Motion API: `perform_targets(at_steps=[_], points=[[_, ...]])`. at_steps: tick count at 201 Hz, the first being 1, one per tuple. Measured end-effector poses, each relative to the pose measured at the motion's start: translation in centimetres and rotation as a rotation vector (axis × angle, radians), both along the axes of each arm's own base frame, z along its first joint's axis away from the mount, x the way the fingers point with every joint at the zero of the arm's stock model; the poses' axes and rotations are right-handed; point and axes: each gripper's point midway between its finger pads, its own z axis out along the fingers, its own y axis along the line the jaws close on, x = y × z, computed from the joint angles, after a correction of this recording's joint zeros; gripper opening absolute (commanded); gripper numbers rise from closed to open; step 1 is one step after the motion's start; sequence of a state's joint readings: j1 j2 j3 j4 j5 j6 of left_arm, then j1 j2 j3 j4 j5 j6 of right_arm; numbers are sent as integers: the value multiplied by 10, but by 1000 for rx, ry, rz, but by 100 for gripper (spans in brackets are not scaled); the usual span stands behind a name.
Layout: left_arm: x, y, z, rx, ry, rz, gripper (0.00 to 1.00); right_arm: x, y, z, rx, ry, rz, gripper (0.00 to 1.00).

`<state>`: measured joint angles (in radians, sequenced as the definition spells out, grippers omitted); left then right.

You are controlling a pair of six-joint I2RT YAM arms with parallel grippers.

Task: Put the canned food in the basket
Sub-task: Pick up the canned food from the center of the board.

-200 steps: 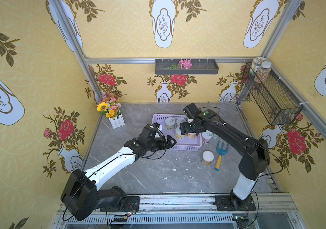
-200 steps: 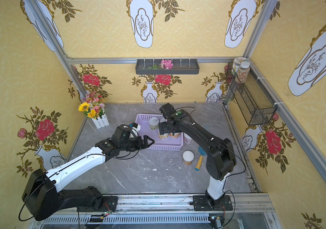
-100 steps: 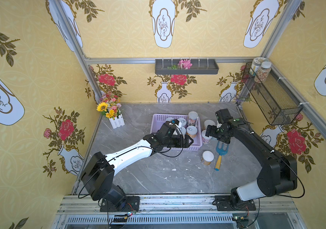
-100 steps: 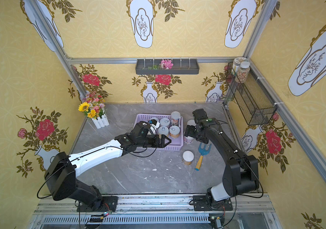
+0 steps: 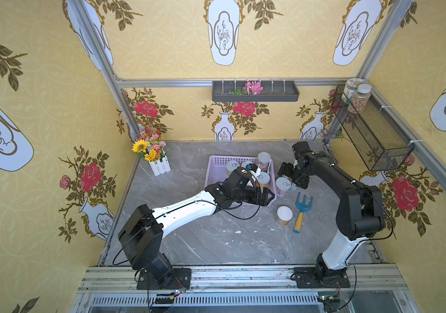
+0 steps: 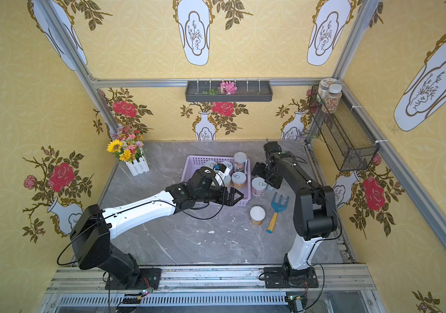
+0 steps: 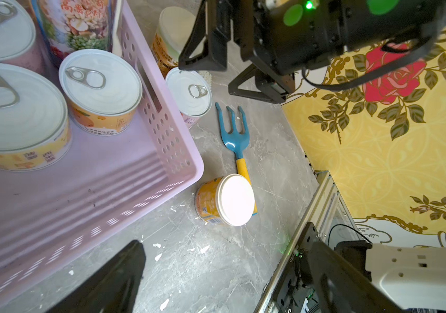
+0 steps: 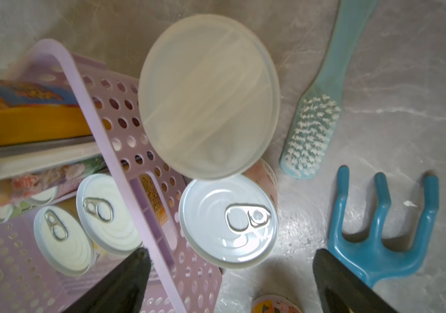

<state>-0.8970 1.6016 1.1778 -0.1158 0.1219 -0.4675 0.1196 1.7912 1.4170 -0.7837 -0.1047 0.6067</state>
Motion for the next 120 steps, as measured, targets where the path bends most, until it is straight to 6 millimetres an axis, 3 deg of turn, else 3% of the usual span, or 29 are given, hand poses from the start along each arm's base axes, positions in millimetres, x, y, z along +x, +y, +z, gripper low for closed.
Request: perform_targets(at_steps=[71,120], points=[[-1,8,-8,23,-7,15,100,15,-4,-24,-29,53,-39,97],[-3,12,-14,36,-1,20,100,13,-1,-36,-32,85,-36,97]])
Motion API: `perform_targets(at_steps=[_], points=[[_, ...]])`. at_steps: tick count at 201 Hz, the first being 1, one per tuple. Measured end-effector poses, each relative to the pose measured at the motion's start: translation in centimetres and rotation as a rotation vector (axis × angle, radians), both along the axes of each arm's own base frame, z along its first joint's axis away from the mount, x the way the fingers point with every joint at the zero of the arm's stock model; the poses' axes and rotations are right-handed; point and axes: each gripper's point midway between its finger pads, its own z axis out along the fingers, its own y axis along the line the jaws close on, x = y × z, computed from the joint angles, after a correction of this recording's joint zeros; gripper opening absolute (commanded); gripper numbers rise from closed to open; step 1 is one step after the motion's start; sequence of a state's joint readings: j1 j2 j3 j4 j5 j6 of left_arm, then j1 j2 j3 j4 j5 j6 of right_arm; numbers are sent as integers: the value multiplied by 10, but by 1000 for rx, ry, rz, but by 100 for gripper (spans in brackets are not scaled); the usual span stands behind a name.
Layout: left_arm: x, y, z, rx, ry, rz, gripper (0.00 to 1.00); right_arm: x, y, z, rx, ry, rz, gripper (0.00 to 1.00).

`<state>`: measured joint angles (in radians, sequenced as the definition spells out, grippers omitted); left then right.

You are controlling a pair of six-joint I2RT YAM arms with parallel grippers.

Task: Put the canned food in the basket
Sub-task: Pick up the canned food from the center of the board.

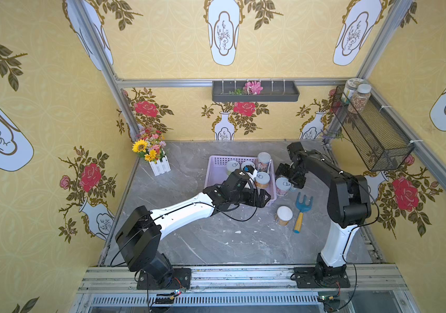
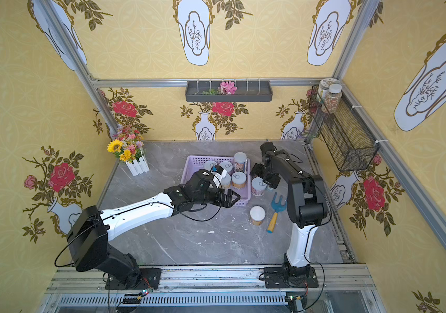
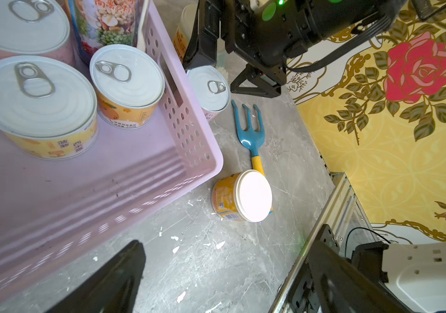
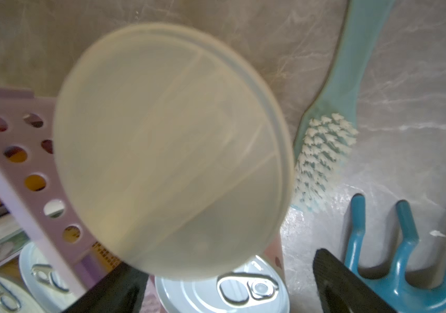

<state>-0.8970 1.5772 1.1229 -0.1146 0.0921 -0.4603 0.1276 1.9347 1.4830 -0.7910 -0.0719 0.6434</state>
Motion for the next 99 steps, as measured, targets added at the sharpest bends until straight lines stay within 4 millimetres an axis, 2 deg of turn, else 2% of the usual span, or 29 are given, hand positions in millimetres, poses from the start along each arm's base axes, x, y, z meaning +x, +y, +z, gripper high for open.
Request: perform_targets(at_steps=[80,99], points=[[0,3,3,-1,-8,8,100,-10,6,-6,-62,43,30,100],[-2,5,3,-1,-7,9,100,-13,8,-7,-75,54,43,95]])
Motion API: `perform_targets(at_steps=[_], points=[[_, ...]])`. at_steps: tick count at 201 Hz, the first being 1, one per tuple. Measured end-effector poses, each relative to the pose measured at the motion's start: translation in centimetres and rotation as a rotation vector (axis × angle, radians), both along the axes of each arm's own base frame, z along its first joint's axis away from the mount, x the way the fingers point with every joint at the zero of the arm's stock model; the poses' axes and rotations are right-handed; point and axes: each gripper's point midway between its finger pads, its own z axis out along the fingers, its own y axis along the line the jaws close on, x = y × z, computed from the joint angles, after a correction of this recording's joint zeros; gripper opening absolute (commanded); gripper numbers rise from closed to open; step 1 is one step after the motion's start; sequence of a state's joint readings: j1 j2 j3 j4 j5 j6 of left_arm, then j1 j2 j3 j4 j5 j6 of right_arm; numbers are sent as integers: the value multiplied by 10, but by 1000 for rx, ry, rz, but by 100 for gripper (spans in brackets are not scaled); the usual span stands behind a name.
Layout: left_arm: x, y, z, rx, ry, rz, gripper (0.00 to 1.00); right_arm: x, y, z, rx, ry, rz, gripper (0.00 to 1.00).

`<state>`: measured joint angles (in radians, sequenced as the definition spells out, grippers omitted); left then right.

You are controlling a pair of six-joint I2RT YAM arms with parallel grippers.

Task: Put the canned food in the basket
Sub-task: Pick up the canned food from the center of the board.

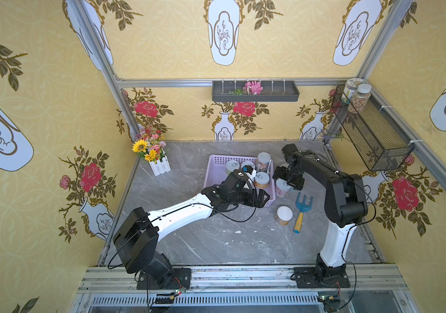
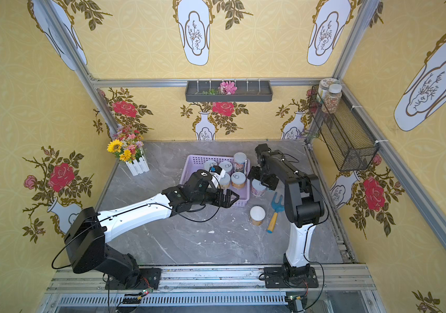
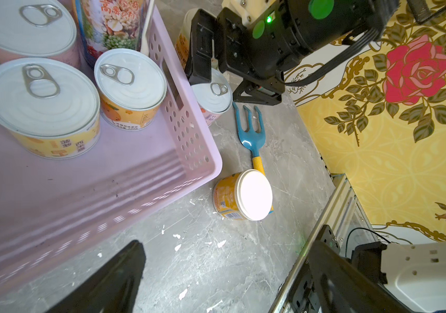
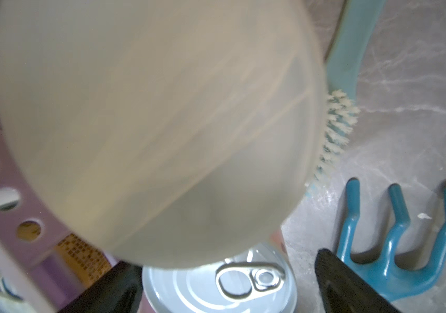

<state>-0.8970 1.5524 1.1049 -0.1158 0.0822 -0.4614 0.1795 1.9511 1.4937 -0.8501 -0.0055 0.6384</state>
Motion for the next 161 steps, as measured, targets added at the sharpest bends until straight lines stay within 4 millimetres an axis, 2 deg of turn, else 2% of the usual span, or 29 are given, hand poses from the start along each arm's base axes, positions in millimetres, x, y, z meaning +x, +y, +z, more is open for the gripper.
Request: perform_targets(at_steps=[112,132,161], points=[[-7,12,-2,1,21,24,100,-5,7,-2,17,24,27,68],[-8,19,-3,-7,37,44,100,-12,6,13,16,9,30,66],[-6,30,1,-39,62,85,100,-25,-5,55,-25,-67,23,63]])
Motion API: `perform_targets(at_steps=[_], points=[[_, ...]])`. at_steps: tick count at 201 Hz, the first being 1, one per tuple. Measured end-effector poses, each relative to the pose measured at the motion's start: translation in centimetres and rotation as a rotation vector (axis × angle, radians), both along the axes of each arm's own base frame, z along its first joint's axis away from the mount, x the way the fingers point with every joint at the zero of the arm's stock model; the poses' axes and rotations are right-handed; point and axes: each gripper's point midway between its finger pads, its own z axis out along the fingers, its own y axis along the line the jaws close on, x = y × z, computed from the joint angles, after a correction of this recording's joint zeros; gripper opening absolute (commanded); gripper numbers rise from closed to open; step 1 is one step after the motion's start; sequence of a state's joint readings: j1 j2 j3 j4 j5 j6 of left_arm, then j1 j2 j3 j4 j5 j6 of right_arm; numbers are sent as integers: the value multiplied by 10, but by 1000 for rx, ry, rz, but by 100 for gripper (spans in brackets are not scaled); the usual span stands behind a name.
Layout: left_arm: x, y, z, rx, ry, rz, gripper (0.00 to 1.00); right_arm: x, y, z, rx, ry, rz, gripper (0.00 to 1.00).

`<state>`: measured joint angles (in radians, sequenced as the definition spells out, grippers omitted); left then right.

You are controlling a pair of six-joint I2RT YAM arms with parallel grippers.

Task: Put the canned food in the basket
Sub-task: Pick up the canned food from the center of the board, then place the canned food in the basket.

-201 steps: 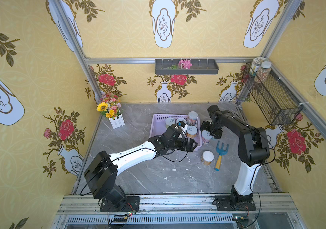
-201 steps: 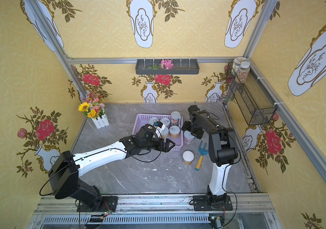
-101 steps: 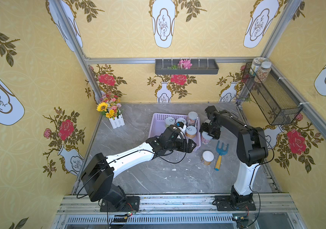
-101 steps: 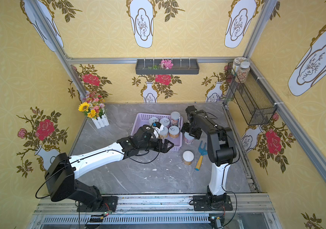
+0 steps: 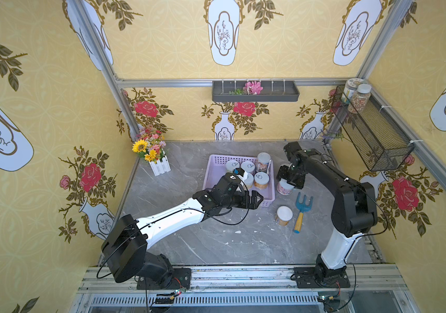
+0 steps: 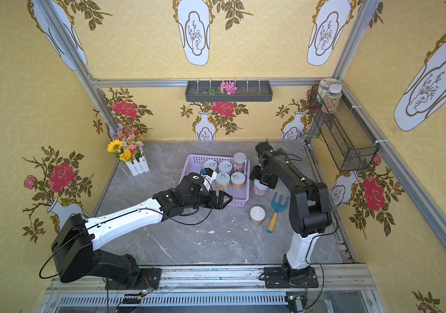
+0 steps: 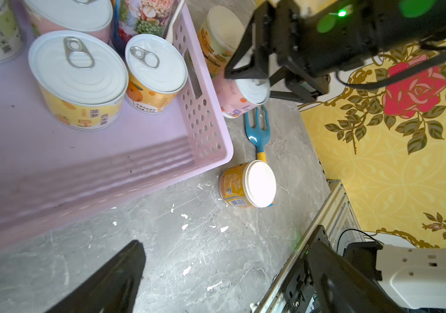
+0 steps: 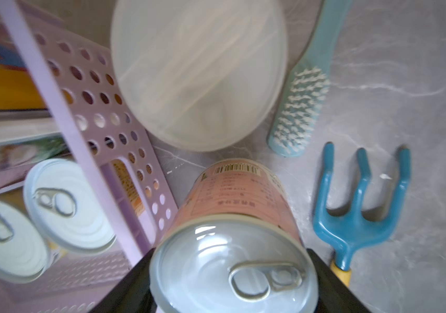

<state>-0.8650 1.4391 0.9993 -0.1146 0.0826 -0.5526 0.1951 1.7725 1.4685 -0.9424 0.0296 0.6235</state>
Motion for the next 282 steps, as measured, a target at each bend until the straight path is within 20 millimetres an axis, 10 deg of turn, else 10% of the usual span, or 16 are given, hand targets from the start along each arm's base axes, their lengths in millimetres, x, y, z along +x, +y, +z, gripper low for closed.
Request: perform_targets(at_steps=[38,99,182,282], points=[[3,12,8,-48,13,31,100,-27,-7,41,-105,-44,23,63],[8,45,5,-89,44,107,100,-43,71,74,-128,-104,271,63],[20,115,-6,-137,87,285,100,-4,215,61,-31,-142,544,63],[10,147,-17,-183,124,342,100,44,281,14,-13,-164,678,63]])
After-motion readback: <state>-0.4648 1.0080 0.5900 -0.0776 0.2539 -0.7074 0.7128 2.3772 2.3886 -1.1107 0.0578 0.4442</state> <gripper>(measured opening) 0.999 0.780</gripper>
